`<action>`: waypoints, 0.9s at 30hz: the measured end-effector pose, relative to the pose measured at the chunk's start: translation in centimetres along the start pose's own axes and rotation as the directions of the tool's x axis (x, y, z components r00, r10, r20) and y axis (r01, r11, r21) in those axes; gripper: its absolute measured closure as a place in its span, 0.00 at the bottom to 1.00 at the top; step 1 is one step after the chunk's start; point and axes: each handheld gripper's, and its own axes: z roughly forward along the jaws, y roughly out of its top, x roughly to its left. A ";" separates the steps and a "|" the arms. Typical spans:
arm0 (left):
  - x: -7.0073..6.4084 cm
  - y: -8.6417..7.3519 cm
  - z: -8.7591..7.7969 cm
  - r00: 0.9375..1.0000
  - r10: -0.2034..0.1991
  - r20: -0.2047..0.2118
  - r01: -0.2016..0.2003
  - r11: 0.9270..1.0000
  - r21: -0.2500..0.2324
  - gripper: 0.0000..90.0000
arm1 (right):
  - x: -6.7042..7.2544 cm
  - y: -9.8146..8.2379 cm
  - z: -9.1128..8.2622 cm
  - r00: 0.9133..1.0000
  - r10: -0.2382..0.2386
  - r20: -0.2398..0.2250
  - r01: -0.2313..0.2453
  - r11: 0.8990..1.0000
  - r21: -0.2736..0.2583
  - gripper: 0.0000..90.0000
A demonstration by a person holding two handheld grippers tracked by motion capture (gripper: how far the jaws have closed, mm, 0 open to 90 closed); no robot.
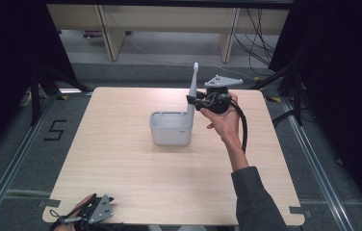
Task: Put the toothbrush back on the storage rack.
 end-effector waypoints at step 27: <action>0.0 0.0 0.0 1.000 0.006 0.003 -0.006 1.000 0.001 0.18 | -0.4 -1.3 3.4 0.998 0.042 0.037 -0.044 0.997 0.063 0.74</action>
